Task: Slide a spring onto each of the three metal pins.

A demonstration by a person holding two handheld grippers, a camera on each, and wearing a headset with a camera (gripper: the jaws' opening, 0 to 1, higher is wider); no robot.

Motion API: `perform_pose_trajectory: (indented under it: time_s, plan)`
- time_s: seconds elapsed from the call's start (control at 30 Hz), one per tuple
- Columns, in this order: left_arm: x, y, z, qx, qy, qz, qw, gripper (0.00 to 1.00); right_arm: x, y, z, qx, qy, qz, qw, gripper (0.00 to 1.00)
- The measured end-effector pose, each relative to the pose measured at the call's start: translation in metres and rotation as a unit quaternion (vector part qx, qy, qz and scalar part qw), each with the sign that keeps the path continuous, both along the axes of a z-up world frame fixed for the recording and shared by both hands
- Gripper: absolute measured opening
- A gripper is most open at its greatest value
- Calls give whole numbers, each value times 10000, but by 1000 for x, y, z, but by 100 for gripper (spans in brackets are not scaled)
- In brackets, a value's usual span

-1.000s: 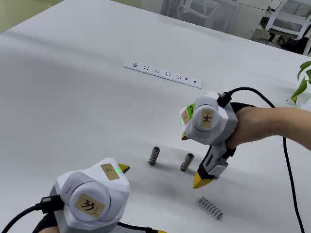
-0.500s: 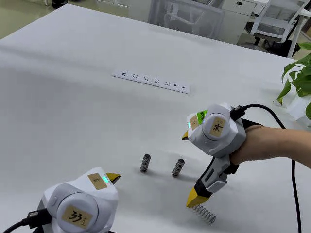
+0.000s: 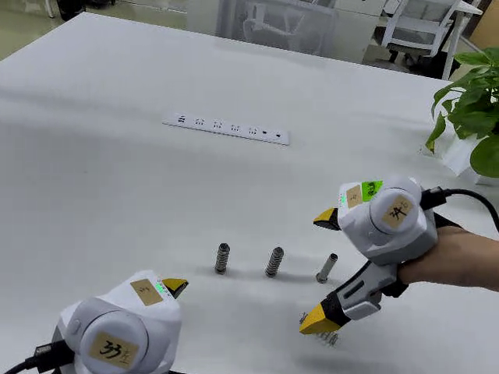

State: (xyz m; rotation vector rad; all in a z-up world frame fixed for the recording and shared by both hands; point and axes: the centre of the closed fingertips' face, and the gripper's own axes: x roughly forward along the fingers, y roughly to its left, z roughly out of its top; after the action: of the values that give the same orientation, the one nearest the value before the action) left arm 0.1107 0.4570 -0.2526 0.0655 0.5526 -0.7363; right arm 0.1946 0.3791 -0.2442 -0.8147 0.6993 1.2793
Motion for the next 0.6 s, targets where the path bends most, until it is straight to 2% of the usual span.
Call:
perform_pose_trajectory:
  time_s: [0.17,0.23,0.6]
  plan:
    - [-3,-3,-2,77,1,-101,9999,99,-4,-17,10,301,-139,-394,9987,99]
    - [-6,-5,-3,106,24,-151,9998,99,-8,-25,11,379,-128,-582,9975,99]
    - [-6,-2,-5,132,46,-129,9998,99,-33,-63,5,598,-42,-1179,9912,99]
